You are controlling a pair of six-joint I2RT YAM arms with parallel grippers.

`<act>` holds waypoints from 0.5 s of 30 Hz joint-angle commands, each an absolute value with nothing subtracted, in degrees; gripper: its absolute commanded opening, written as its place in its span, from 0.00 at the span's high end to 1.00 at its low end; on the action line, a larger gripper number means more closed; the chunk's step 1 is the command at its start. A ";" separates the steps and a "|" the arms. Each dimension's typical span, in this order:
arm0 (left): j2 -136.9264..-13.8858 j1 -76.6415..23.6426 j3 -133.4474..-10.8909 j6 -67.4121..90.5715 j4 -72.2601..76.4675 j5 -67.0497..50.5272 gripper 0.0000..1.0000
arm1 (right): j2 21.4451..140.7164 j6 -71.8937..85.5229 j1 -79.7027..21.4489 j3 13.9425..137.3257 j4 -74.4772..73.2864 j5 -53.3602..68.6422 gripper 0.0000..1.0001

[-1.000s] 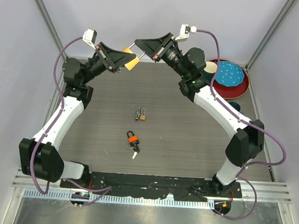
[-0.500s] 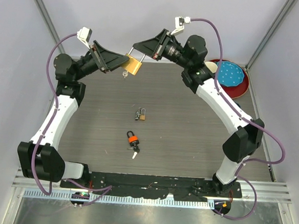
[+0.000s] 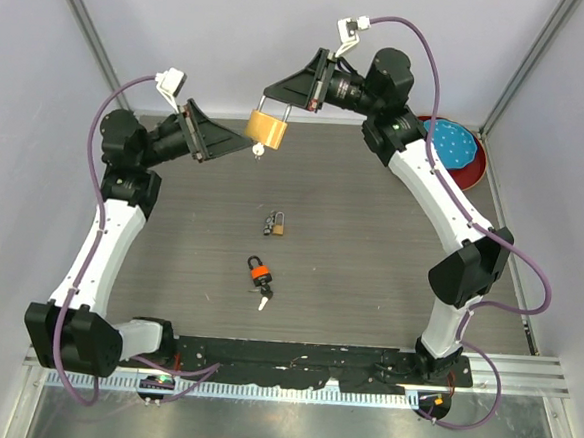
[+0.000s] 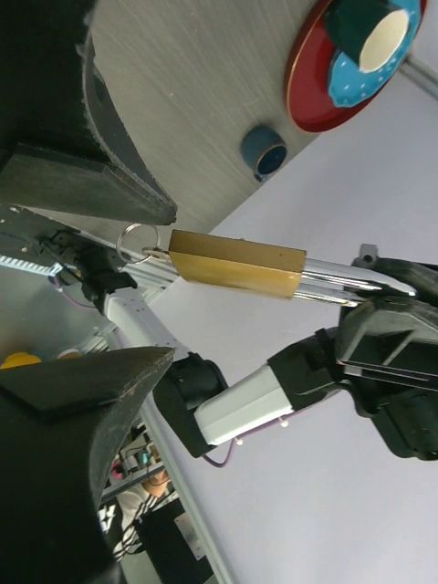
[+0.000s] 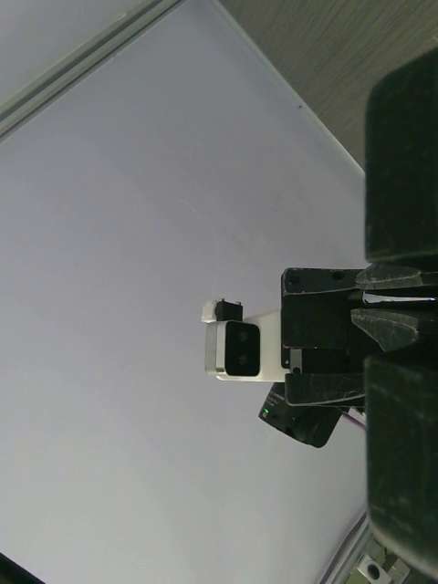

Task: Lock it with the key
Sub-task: Lock the lock.

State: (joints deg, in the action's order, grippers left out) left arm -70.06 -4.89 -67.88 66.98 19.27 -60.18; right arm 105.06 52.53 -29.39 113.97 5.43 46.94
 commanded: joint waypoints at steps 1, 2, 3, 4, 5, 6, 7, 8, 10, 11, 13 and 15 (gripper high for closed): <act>-69.17 -7.29 -66.71 64.25 16.79 -62.49 0.43 | 103.10 53.88 -29.00 118.30 9.93 47.20 0.99; -69.17 -7.64 -66.62 63.90 16.44 -62.32 0.45 | 103.01 53.88 -29.09 118.21 10.11 46.94 0.99; -69.34 -8.26 -66.62 63.72 16.09 -62.05 0.46 | 102.92 54.05 -29.09 117.95 10.28 46.93 0.98; -69.52 -8.61 -66.71 63.37 15.91 -61.96 0.49 | 102.75 54.05 -29.00 117.95 10.37 46.67 0.98; -69.78 -8.87 -66.71 63.37 15.91 -61.79 0.49 | 102.74 54.14 -29.09 117.78 10.55 46.58 0.98; -69.96 -9.57 -66.71 63.20 16.00 -61.61 0.50 | 102.74 54.14 -29.09 117.77 10.55 46.50 0.98; -70.13 -9.84 -66.80 63.02 16.00 -61.35 0.52 | 102.66 54.23 -29.09 117.77 10.55 46.41 0.98; -70.22 -10.10 -66.80 62.93 16.00 -61.17 0.55 | 102.66 54.23 -29.09 117.69 10.72 46.41 0.99; -70.75 -10.98 -66.71 62.75 16.26 -60.73 0.60 | 102.48 54.32 -29.09 117.25 10.90 46.23 0.98; -70.93 -11.68 -66.80 62.84 16.52 -60.56 0.64 | 102.13 54.32 -29.09 116.81 10.99 46.14 0.98; -71.45 -12.30 -66.88 62.75 16.70 -60.73 0.81 | 101.87 54.23 -29.00 116.19 11.25 45.88 0.98; -71.63 -12.74 -66.97 62.93 16.52 -61.08 0.98 | 101.51 53.88 -29.00 115.75 11.25 45.27 0.99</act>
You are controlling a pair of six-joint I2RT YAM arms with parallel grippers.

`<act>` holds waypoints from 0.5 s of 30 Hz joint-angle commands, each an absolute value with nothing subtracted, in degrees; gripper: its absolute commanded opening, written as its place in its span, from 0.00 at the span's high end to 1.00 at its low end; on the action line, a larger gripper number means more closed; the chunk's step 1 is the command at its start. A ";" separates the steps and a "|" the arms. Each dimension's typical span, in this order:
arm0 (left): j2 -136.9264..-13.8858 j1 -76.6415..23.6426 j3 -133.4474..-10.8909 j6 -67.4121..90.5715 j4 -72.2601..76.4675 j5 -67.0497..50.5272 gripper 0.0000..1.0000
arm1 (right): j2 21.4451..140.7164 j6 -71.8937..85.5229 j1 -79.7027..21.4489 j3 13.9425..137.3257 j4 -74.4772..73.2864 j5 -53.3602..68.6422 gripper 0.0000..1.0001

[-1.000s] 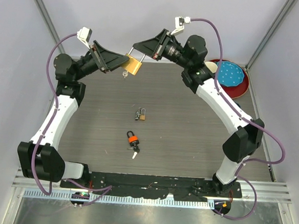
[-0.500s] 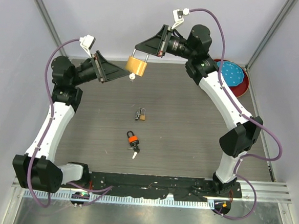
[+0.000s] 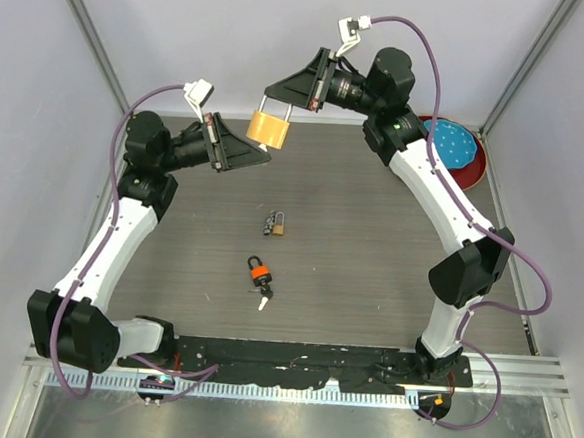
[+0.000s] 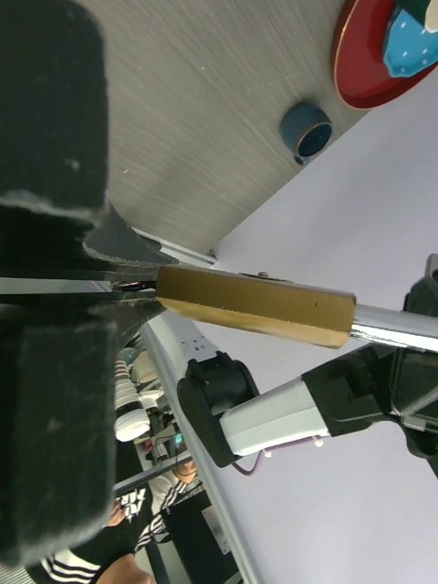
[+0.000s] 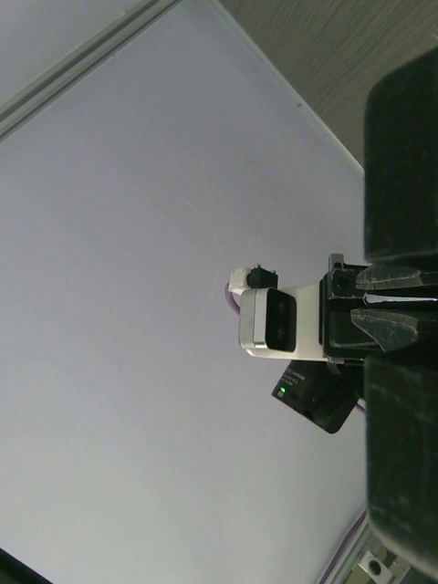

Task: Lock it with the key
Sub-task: Lock the lock.

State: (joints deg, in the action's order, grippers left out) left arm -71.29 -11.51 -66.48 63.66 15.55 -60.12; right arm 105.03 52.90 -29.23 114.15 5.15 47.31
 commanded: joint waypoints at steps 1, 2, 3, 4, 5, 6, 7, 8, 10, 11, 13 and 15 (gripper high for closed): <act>-71.46 -12.74 -66.80 62.84 16.44 -61.17 1.00 | 101.60 53.96 -29.00 115.58 11.25 45.18 0.98; -71.28 -12.74 -66.36 62.67 15.91 -61.26 1.00 | 101.51 53.88 -28.92 115.58 11.16 45.18 0.98; -70.93 -12.83 -66.01 62.58 15.82 -61.09 1.00 | 101.60 53.96 -29.00 115.49 11.16 44.91 0.98; -70.14 -12.83 -65.66 62.32 15.21 -60.91 1.00 | 101.51 53.96 -28.92 115.49 11.16 44.91 0.98; -69.88 -12.83 -65.22 61.62 14.60 -60.82 1.00 | 101.60 54.05 -28.83 115.40 11.16 44.83 0.98; -69.44 -12.83 -65.04 61.18 13.98 -60.82 1.00 | 101.60 54.05 -28.83 115.40 11.25 44.82 0.98; -69.00 -12.83 -64.95 60.74 12.41 -60.91 1.00 | 101.69 54.14 -28.83 115.57 11.34 44.74 0.99; -68.65 -12.83 -64.43 60.04 11.78 -60.82 1.00 | 101.78 54.23 -28.74 115.66 11.51 44.74 0.98; -67.59 -12.83 -63.81 59.85 11.25 -60.91 1.00 | 101.86 54.40 -28.65 115.93 11.60 44.56 0.98; -67.33 -12.83 -63.37 59.85 11.16 -60.82 1.00 | 101.87 54.32 -28.48 115.93 11.60 44.39 0.98; -66.62 -12.83 -62.23 59.77 10.81 -60.82 1.00 | 101.78 54.32 -28.30 116.01 11.69 43.95 0.99; -65.74 -12.83 -61.44 58.72 9.76 -60.65 1.00 | 101.86 54.49 -28.21 116.01 11.86 43.68 0.98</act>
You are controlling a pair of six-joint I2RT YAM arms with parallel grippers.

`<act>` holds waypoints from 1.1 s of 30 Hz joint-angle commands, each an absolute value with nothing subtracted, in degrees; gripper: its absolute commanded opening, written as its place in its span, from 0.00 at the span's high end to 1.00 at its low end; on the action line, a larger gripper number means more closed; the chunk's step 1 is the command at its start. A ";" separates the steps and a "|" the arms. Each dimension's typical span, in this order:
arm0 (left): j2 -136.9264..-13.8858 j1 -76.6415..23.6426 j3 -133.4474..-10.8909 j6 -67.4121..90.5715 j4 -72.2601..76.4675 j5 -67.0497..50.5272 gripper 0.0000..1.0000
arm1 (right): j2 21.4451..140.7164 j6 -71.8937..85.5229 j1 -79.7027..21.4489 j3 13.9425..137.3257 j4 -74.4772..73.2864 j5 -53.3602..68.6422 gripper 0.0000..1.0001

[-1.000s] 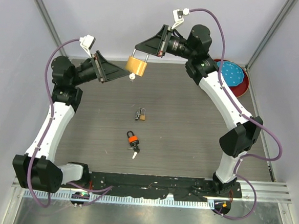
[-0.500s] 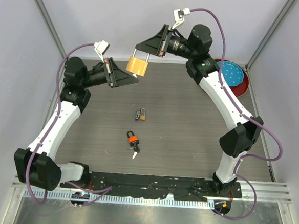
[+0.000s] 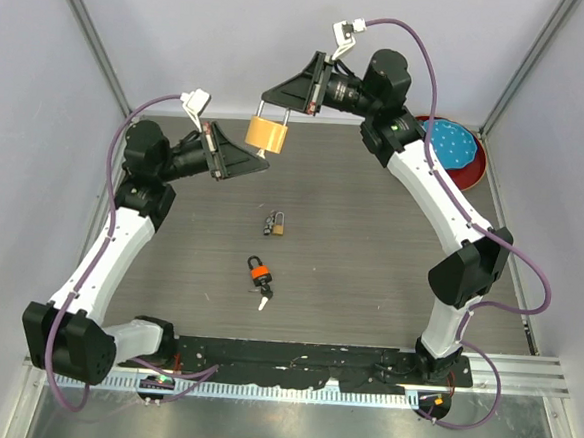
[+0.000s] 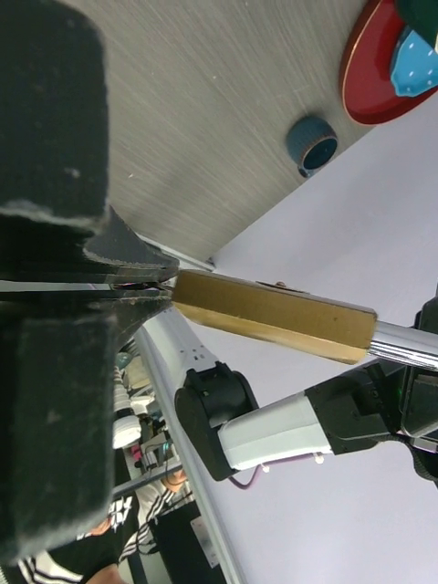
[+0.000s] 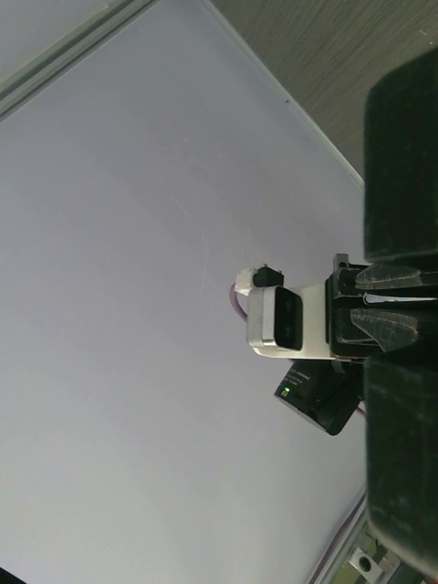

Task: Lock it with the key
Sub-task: Lock the lock, then place the lock at the center of the board.

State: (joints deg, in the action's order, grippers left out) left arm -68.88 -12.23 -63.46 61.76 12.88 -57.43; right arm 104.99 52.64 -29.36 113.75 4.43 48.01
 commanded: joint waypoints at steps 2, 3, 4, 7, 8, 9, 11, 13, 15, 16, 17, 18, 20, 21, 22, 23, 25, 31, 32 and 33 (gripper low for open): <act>-64.69 -12.83 -60.91 57.92 7.92 -60.47 1.00 | 101.52 54.49 -28.13 115.67 11.86 42.81 0.98; -64.34 -12.83 -60.56 57.66 7.56 -60.56 1.00 | 101.51 54.41 -28.04 115.58 12.13 42.72 0.99; -64.07 -12.75 -59.77 57.57 7.30 -60.47 1.00 | 101.17 54.40 -27.86 115.32 12.04 42.19 0.99; -62.67 -12.83 -58.45 56.87 6.33 -60.29 1.00 | 101.42 54.49 -27.95 115.14 12.39 41.84 0.98; -62.32 -12.83 -58.27 56.52 5.81 -60.21 1.00 | 101.51 54.32 -27.86 114.96 12.22 42.36 0.98; -61.79 -12.75 -58.10 55.90 5.19 -59.86 1.00 | 101.60 53.97 -27.86 114.79 11.87 42.62 0.98; -61.52 -12.83 -57.40 54.59 2.82 -59.33 1.00 | 100.82 52.74 -27.60 112.86 10.64 42.80 0.98; -61.35 -12.83 -57.22 53.79 0.20 -58.63 1.00 | 100.11 50.19 -26.99 108.84 9.06 43.94 0.99; -61.17 -12.75 -56.95 51.51 -2.89 -57.75 1.00 | 98.97 47.65 -25.84 105.49 6.96 45.52 0.99; -61.00 -12.83 -56.95 50.63 -4.21 -55.92 1.00 | 98.62 46.77 -25.23 101.81 6.33 46.14 0.98; -61.00 -12.75 -57.13 48.45 -8.22 -54.94 1.00 | 98.18 45.89 -24.18 99.69 5.89 46.58 0.99; -60.82 -12.66 -57.22 47.47 -9.48 -54.06 1.00 | 97.13 44.14 -23.73 97.67 4.67 46.58 0.98; -61.43 -12.66 -57.57 45.19 -13.51 -50.90 1.00 | 96.77 42.11 -22.68 92.83 3.08 47.28 0.98; -61.87 -12.66 -57.57 45.09 -13.71 -50.71 1.00 | 96.77 41.06 -22.07 91.33 1.86 47.46 0.99; -62.31 -12.66 -57.57 45.17 -13.54 -50.28 1.00 | 97.03 39.04 -21.80 89.40 0.71 48.07 0.98; -63.53 -12.66 -57.74 45.09 -14.06 -49.75 1.00 | 97.47 37.54 -21.62 88.69 -1.21 48.16 0.98; -64.86 -12.66 -58.01 45.17 -13.01 -49.83 1.00 | 99.65 33.25 -21.53 87.46 -5.34 48.60 0.99; -72.50 -12.74 -61.16 40.88 -14.05 -48.52 1.00 | 105.97 27.43 -21.62 83.76 -10.36 46.50 0.99; -73.73 -12.83 -61.87 40.35 -14.76 -48.08 1.00 | 107.21 25.51 -21.62 83.76 -11.33 45.97 0.98; -76.44 -13.01 -62.48 39.99 -15.03 -47.90 1.00 | 108.10 24.88 -21.62 83.59 -11.95 45.71 0.99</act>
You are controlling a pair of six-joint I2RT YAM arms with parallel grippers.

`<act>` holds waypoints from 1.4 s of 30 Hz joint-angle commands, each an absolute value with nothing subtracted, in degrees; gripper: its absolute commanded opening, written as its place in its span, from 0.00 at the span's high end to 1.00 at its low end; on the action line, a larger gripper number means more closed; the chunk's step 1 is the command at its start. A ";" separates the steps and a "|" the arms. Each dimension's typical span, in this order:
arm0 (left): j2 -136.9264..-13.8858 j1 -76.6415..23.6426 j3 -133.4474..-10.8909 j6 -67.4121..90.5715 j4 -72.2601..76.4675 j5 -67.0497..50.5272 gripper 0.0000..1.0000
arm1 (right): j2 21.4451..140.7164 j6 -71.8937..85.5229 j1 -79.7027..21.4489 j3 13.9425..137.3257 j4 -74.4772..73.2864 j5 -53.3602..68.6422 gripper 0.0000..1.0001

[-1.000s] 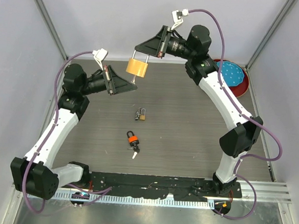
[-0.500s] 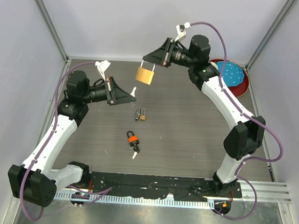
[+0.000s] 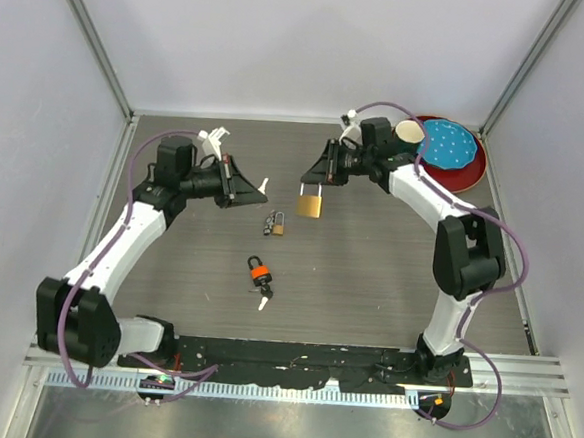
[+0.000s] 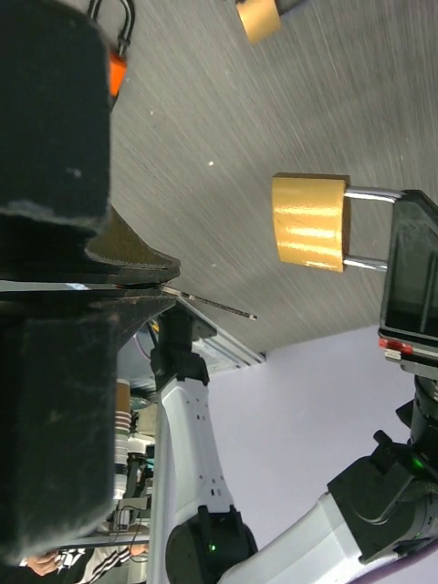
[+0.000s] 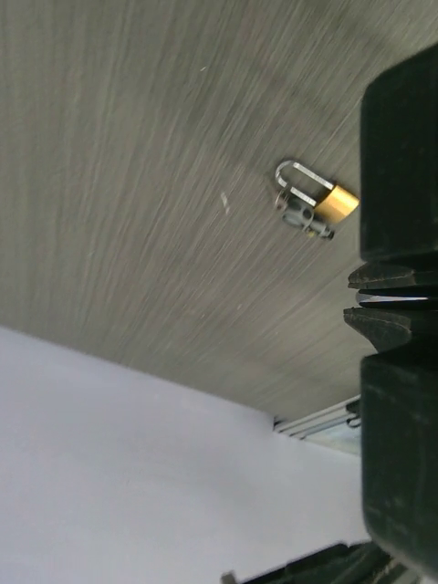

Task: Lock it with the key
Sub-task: Place the lock at the center of the board.

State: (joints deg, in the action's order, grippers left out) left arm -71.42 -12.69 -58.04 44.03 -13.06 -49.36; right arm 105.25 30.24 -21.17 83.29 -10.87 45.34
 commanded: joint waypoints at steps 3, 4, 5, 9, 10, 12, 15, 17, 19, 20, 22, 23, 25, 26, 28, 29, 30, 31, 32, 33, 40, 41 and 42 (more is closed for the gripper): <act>-80.93 -14.84 -64.33 38.59 -16.61 -46.06 1.00 | 111.96 23.65 -21.62 82.88 -11.95 45.26 0.98; -82.17 -15.38 -64.68 37.89 -17.13 -45.18 1.00 | 113.02 23.73 -21.53 82.36 -11.52 45.18 0.98; -83.22 -15.82 -65.47 37.36 -17.49 -44.31 1.00 | 114.77 24.08 -21.62 82.09 -10.47 45.00 0.99; -89.46 -18.62 -66.88 38.14 -16.61 -43.42 1.00 | 118.46 24.17 -21.62 81.65 -8.97 44.13 0.99; -91.39 -19.07 -67.15 38.23 -16.35 -43.07 1.00 | 118.91 24.26 -21.62 81.13 -8.36 43.69 0.98; -93.24 -20.29 -67.41 38.93 -14.95 -42.63 1.00 | 120.40 25.05 -21.53 80.60 -6.60 43.33 0.98; -95.71 -21.35 -66.98 40.16 -12.92 -41.58 1.00 | 122.07 26.63 -21.62 80.16 -3.96 42.72 0.99; -97.20 -21.53 -66.27 41.30 -11.43 -40.61 1.00 | 123.57 27.42 -21.62 80.86 -3.69 42.19 0.99; -98.26 -21.53 -65.22 43.33 -8.62 -40.78 1.00 | 124.45 27.60 -21.62 81.38 -3.43 41.31 0.99; -98.78 -21.53 -65.13 43.59 -8.44 -40.52 1.00 | 124.80 27.25 -21.62 81.65 -3.51 40.96 0.98; -100.19 -21.71 -65.04 43.59 -8.00 -39.99 1.00 | 125.24 26.37 -21.62 82.35 -5.09 39.91 0.98; -100.63 -21.71 -65.04 43.85 -7.82 -39.64 1.00 | 125.33 25.50 -21.62 82.35 -5.45 39.03 0.95; -102.12 -21.88 -64.87 44.55 -7.39 -38.41 1.00 | 125.24 24.35 -21.62 82.70 -7.37 37.45 0.88; -102.56 -21.88 -64.95 44.73 -7.21 -38.23 1.00 | 124.98 23.91 -21.53 82.79 -7.90 37.09 0.84; -104.06 -21.80 -65.04 45.44 -6.42 -37.97 1.00 | 124.63 23.56 -21.62 82.71 -8.00 35.86 0.80; -104.41 -21.88 -65.13 46.22 -6.07 -38.06 1.00 | 124.45 23.47 -21.53 82.79 -8.00 35.25 0.79; -104.94 -21.88 -65.13 46.58 -5.72 -37.62 1.00 | 124.28 23.47 -21.62 82.97 -8.17 34.29 0.78; -105.38 -21.97 -65.04 46.93 -5.28 -37.36 1.00 | 124.28 23.38 -21.62 83.84 -8.52 33.93 0.76; -105.73 -22.06 -65.04 47.46 -4.84 -37.01 1.00 | 124.36 23.20 -21.62 84.46 -10.00 33.14 0.72; -105.99 -22.15 -65.21 47.63 -4.75 -36.74 1.00 | 124.45 22.86 -21.53 85.07 -10.80 31.13 0.71; -108.81 -23.46 -66.36 49.22 -5.18 -35.42 1.00 | 122.52 19.78 -21.36 89.29 -16.96 21.55 0.48; -109.07 -23.64 -66.36 49.22 -5.27 -35.07 0.99 | 122.26 19.60 -21.36 89.56 -18.18 20.75 0.45; -109.25 -24.08 -66.44 49.13 -5.36 -34.98 0.98 | 121.99 19.51 -21.36 89.73 -18.28 20.31 0.43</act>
